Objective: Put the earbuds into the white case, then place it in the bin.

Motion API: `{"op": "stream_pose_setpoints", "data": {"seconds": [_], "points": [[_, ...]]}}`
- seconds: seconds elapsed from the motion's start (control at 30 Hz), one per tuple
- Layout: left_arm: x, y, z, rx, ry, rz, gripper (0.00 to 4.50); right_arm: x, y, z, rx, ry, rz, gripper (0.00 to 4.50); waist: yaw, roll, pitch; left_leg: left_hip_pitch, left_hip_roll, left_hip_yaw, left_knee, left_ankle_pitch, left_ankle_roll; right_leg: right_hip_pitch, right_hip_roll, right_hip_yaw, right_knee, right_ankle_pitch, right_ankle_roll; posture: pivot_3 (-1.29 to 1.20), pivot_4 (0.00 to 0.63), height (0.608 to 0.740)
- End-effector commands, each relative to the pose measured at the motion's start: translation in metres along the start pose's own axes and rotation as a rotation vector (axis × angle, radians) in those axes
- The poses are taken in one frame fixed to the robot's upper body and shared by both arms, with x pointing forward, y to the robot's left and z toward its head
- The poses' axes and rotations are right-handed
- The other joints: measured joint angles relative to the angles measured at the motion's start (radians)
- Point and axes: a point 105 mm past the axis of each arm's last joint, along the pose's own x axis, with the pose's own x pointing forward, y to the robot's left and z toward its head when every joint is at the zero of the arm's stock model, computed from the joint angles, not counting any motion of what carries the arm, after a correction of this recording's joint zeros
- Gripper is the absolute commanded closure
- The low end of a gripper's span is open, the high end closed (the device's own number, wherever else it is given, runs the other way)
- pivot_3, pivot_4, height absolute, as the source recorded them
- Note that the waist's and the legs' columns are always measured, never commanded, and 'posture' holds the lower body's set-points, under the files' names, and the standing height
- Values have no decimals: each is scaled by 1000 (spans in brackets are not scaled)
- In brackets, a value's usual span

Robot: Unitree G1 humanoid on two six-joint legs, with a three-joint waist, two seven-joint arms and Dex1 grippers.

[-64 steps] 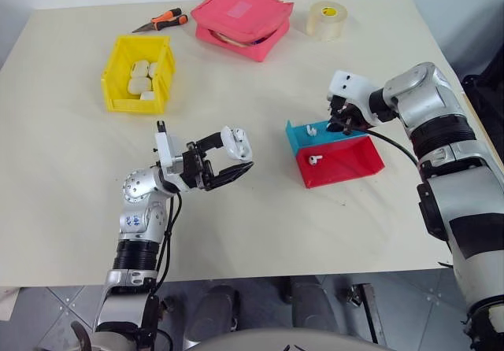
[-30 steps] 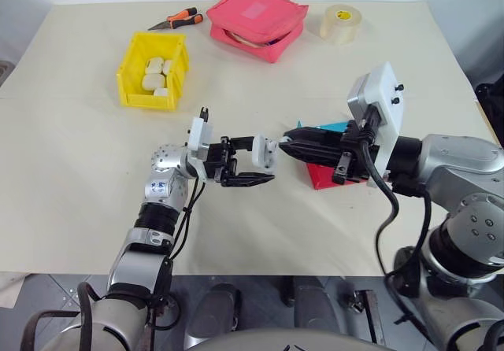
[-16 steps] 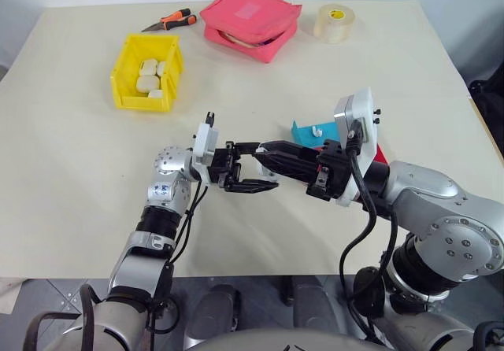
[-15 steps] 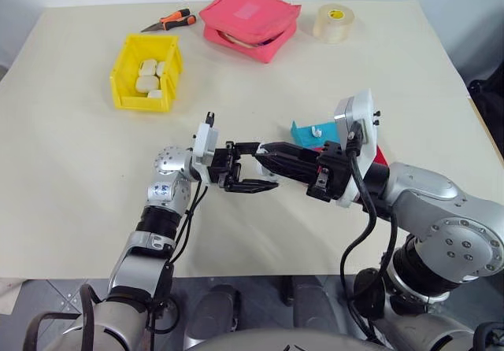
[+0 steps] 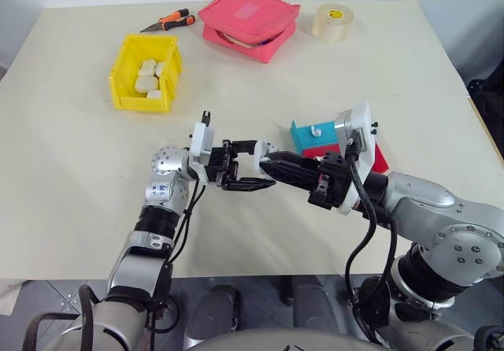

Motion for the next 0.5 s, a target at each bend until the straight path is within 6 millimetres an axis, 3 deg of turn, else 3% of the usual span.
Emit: {"op": "stream_pose_setpoints", "data": {"seconds": [0.03,0.2,0.5], "points": [[2,3,11,57,-17,-32,1721,-3,1,-1,10,9,6,4073,0,0,0,0,0,0,0,0,0,0,0,0,0,0,0,0,150,740],[1,5,11,62,-17,-26,1721,-5,0,-2,20,25,5,4073,0,0,0,0,0,0,0,0,0,0,0,0,0,0,0,0,150,740],[2,3,14,65,-30,-42,1721,-5,-21,-4,2,69,-116,4073,1,0,0,0,1,0,0,0,0,0,0,0,0,0,0,0,150,740]]}}
